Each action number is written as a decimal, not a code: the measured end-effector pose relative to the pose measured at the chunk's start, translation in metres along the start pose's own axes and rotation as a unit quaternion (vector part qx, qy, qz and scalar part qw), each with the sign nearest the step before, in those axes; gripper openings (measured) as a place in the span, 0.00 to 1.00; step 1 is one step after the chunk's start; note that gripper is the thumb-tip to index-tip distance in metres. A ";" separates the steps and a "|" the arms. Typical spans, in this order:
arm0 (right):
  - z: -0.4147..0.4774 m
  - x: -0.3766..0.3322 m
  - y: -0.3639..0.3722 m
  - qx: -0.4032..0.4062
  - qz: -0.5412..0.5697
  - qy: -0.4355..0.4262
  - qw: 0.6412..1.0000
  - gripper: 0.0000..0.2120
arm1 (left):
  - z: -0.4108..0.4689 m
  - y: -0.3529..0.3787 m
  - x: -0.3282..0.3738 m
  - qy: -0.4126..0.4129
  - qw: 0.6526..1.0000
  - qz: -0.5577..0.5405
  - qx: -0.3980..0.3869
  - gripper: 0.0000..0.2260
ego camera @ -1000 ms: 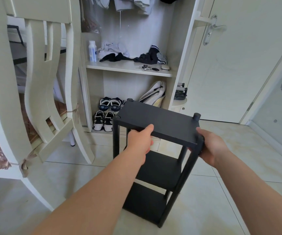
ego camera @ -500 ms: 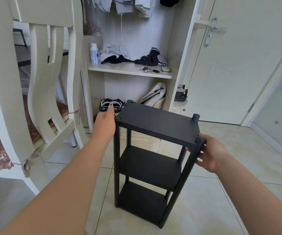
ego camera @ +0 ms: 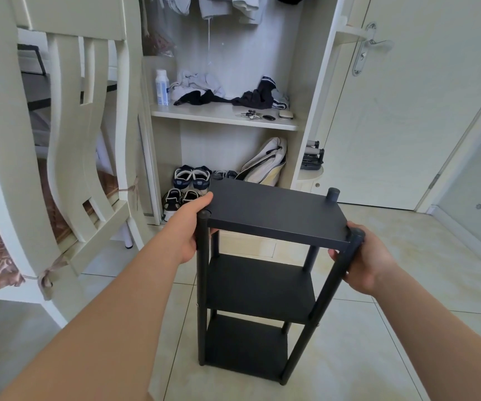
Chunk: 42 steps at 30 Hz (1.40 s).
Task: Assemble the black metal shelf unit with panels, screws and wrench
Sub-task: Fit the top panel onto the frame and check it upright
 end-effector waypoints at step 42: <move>0.029 0.008 -0.005 0.025 0.031 0.034 0.999 0.04 | 0.011 -0.006 -0.010 -0.065 0.997 -0.012 0.025 0.08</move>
Point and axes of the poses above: each hand's wrist, its own z-axis towards the middle knuckle, its own y-axis out of the palm, x = y × z, the point moved 2 cm from there along z, towards the middle knuckle, and after that the axes turned 1 degree about -x, right-handed, at the moved point
